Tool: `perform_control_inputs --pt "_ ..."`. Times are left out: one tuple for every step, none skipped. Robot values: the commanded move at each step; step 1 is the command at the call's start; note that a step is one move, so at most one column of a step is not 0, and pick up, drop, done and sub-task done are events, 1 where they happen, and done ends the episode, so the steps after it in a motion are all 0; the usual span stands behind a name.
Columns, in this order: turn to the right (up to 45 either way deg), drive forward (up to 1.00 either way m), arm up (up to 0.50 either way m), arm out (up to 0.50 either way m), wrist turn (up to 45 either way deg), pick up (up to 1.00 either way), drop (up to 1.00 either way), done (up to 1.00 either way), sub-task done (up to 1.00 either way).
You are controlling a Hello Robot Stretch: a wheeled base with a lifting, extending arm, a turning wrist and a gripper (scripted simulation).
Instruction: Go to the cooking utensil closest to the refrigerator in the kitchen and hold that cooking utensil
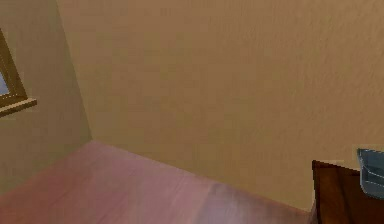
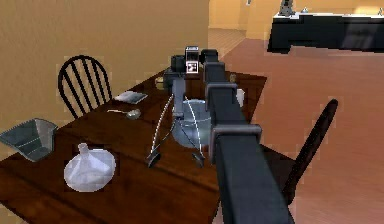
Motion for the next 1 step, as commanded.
perform_control_inputs --pt "0.0 0.0 0.0 0.0 45.0 0.0 0.0 0.0 0.0"
